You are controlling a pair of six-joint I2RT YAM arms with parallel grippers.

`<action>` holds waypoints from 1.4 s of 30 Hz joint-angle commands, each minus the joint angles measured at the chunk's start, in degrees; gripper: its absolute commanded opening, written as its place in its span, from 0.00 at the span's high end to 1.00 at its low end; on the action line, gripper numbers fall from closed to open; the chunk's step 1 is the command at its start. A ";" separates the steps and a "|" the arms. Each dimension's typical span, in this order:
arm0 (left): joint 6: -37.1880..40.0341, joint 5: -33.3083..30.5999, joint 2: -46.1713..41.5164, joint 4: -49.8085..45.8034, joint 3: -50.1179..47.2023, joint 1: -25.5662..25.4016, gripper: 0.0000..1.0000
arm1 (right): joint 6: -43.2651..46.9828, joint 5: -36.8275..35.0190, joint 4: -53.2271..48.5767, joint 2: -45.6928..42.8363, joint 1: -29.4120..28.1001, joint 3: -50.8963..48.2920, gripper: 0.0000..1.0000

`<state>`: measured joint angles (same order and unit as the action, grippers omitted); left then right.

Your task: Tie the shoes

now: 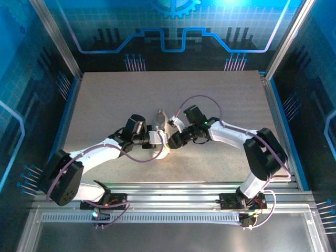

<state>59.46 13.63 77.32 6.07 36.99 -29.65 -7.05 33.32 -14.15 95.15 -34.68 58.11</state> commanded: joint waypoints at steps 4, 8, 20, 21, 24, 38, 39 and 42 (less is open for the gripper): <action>-4.61 -0.27 -2.40 2.31 -2.84 0.01 1.00 | -4.64 -4.57 0.00 2.20 2.69 6.18 0.52; -4.92 -0.02 -2.60 1.96 -2.75 0.37 1.00 | -7.14 -4.00 1.93 5.80 2.22 9.09 0.52; -6.03 1.01 -2.71 3.12 -3.48 1.26 1.00 | -7.46 -3.52 2.66 12.70 0.49 14.28 0.51; -5.94 1.16 -2.67 3.24 -3.51 1.37 1.00 | -7.45 -3.53 2.75 12.82 0.52 14.48 0.51; -5.62 1.64 -2.36 3.69 -3.42 1.76 1.00 | -7.29 -3.11 2.82 13.59 0.52 15.09 0.53; -3.91 3.07 -1.07 -0.59 0.33 4.93 1.00 | -2.88 -4.40 3.58 11.62 0.50 14.69 0.95; -3.53 3.01 -0.80 -1.18 0.81 4.97 1.00 | -2.27 -4.60 3.84 11.14 0.52 14.35 0.96; -2.36 2.79 0.39 -3.07 2.58 5.06 1.00 | -0.11 -4.58 4.35 9.92 0.45 13.40 0.98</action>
<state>55.05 14.41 76.40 5.85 36.82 -24.91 -10.20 28.86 -11.18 108.03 -33.80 72.51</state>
